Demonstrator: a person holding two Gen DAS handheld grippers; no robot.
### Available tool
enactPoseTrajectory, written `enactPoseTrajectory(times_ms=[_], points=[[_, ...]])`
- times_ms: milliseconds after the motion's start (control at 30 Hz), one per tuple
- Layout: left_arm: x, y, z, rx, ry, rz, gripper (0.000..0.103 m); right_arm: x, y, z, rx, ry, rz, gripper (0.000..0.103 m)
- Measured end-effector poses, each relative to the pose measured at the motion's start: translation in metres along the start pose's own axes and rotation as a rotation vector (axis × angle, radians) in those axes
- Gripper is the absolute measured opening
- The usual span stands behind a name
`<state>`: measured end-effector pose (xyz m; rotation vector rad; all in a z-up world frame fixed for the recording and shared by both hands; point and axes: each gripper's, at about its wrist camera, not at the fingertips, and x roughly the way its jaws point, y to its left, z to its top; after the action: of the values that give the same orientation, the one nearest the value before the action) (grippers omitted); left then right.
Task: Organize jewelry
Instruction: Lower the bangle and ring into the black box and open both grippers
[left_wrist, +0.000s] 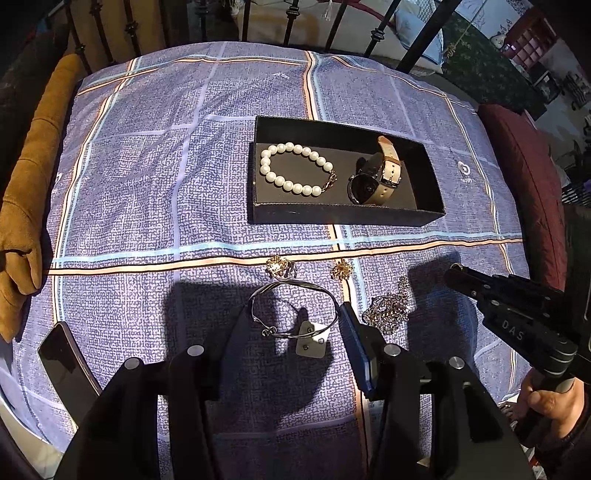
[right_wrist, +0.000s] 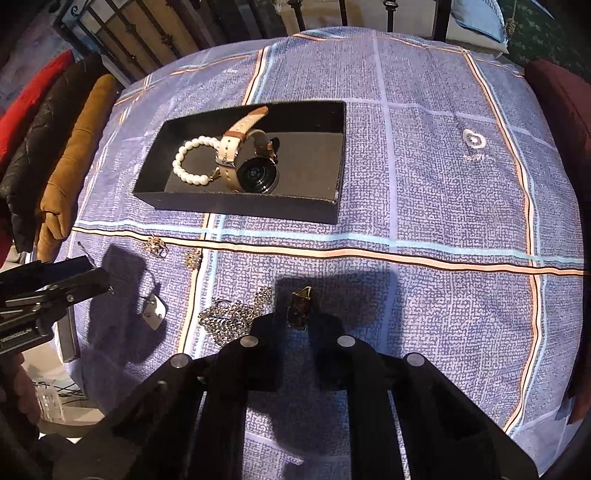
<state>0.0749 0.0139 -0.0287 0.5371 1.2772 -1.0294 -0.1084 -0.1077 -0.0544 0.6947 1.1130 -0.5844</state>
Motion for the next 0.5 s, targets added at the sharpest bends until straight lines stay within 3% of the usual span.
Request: enactPoseTrajectory(times_ms=[200,500], points=[[-0.012,-0.006,0.013,0.009,-0.029,-0.023,0.049,-0.022,0.008,0.012,0.009,-0.037,0.034,0.012],[-0.009,-0.021,0.057,0.050,-0.069,-0.025,0.049,-0.024,0.023,0.070,-0.034,-0.100,0.069,0.012]])
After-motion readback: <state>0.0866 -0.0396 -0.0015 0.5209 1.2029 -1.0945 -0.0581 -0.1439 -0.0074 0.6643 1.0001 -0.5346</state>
